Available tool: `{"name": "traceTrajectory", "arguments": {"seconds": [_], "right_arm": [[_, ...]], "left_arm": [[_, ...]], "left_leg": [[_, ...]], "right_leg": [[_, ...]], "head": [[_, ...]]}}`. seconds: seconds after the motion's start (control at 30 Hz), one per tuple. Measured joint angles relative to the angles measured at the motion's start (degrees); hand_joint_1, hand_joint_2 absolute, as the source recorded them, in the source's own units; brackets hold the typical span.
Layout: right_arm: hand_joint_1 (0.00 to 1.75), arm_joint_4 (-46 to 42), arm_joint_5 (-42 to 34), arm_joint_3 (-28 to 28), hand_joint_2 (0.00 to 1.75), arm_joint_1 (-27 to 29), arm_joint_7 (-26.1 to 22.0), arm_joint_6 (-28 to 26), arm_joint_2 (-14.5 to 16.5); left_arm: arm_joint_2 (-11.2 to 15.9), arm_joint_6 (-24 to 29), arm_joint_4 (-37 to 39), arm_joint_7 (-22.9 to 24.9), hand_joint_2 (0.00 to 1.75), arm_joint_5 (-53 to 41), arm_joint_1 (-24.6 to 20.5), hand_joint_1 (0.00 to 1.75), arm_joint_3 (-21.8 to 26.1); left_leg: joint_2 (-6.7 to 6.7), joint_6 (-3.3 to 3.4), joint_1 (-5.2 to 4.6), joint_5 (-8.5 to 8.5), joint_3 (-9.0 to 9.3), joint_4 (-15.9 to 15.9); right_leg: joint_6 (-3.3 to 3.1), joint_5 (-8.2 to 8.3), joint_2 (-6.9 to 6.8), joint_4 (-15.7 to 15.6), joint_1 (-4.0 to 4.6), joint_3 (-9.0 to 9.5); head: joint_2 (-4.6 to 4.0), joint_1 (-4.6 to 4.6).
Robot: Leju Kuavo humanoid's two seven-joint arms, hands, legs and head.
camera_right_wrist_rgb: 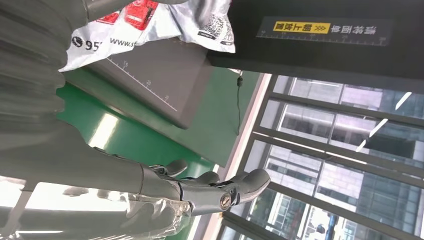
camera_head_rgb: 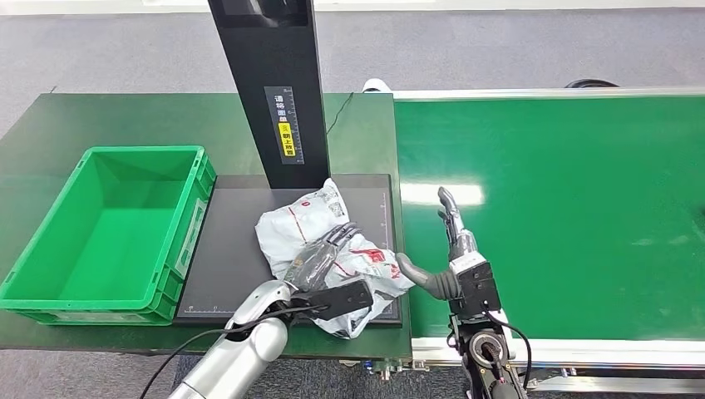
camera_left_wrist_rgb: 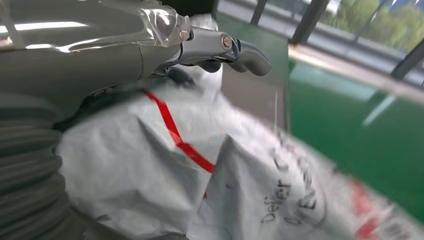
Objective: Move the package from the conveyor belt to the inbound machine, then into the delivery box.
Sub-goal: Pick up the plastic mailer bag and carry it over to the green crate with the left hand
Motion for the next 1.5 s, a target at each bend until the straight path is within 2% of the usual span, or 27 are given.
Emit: {"name": "traceTrajectory", "arguments": {"seconds": [0.1, 0.13, 0.4, 0.8, 1.03, 1.33, 1.5], "right_arm": [[0.00, 0.02, -0.09, -0.49, 1.75, 0.17, 0.46, 0.03, 0.15], [0.00, 0.01, -0.13, -0.69, 1.75, 0.24, 0.67, 0.08, 0.22], [0.00, -0.56, -0.08, -1.87, 1.75, 1.81, 1.70, 0.63, 0.49], [0.00, -2.85, 0.36, -3.34, 1.75, 4.75, 1.81, 1.78, 1.15], [0.00, -2.87, 0.20, -3.81, 1.75, 4.79, 1.56, 1.88, 1.18], [0.00, -2.87, -0.84, -4.14, 1.75, 4.75, 1.01, 2.36, 0.97], [0.00, -2.87, -1.81, -4.15, 1.75, 4.74, 0.40, 2.35, 0.57]], "left_arm": [[-0.31, -0.96, 3.75, 0.24, 1.75, -0.84, -1.59, 1.65, -0.71], [-0.38, -1.13, 4.60, 0.28, 1.75, -1.15, -1.97, 1.71, -0.88], [-0.73, -1.14, 7.31, 0.19, 1.75, -2.90, -3.73, 1.75, -1.39], [-0.60, 6.10, 6.12, -2.66, 1.75, -3.26, -2.59, 1.75, -0.19], [0.43, 18.03, 2.25, -4.52, 1.75, -8.66, 0.47, 1.75, 0.54], [3.01, 33.45, -6.68, -12.62, 1.75, -13.35, 4.20, 1.75, 0.88], [5.03, 38.76, -12.98, -15.50, 1.75, -14.76, 6.14, 1.75, 1.15]], "left_leg": [[0.00, 0.00, 0.00, 0.00, 0.00, 0.00], [0.00, 0.00, 0.00, -0.01, 0.00, -0.01], [-0.01, 0.01, 0.00, 0.00, 0.20, -0.02], [0.00, 0.01, -0.01, 0.00, 0.24, -0.02], [0.00, 0.01, -0.01, 0.00, 0.09, -0.02], [0.00, 0.01, -0.01, -0.01, -0.05, -0.02], [0.00, 0.01, -0.01, -0.01, -0.06, -0.02]], "right_leg": [[0.00, 0.00, 0.00, 0.00, 0.00, 0.00], [0.00, 0.00, 0.00, 0.00, 0.00, 0.01], [0.01, -0.01, -0.01, 0.00, 0.00, 0.27], [0.01, -0.01, -0.01, 0.00, 0.00, 0.28], [0.01, -0.01, 0.00, 0.00, 0.00, 0.10], [0.01, -0.01, 0.00, 0.00, 0.00, -0.02], [0.01, -0.01, 0.00, 0.00, 0.00, -0.03]], "head": [[0.00, -0.01], [0.00, 0.00], [0.00, 0.01], [0.00, -0.01], [0.00, -0.01], [0.00, 0.00], [0.00, 0.00]]}}
